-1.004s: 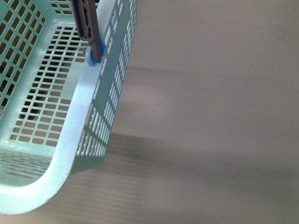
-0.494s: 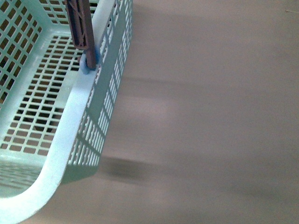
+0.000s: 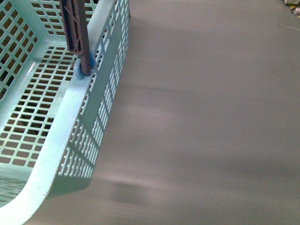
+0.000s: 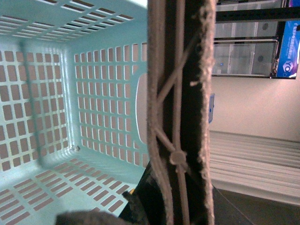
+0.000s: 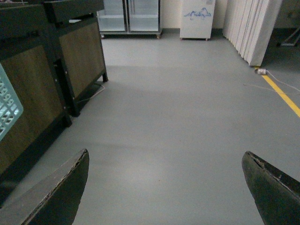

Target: Pick lemon and mango into basket

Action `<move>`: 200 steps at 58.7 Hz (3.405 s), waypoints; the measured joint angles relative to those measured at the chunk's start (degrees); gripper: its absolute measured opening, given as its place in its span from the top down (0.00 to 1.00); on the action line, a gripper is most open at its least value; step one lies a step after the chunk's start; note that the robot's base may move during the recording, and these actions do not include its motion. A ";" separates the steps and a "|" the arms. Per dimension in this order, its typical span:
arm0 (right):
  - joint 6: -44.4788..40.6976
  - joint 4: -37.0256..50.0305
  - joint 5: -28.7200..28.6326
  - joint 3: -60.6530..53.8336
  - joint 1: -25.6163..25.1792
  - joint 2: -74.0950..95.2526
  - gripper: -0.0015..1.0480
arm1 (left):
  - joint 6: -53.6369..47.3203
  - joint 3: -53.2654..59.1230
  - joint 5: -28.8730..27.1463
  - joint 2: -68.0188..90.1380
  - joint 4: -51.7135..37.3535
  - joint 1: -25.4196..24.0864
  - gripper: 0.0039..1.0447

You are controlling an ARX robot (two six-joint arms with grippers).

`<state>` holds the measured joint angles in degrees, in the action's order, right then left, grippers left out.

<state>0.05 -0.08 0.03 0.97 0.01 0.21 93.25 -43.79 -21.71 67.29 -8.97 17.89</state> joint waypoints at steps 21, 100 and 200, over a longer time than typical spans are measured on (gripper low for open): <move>-0.04 0.00 -0.04 0.00 0.00 0.00 0.08 | -0.02 0.00 0.07 0.00 0.00 0.00 0.95; -0.02 0.02 0.17 0.00 0.02 0.00 0.08 | 1.03 0.02 1.42 0.07 0.00 0.59 0.95; -0.02 -0.02 0.00 0.00 0.00 0.00 0.08 | 0.39 0.11 0.07 0.20 0.11 0.07 0.95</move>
<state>0.03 -0.10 0.03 0.97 0.01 0.21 93.65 -43.68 -21.65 67.48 -8.86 17.96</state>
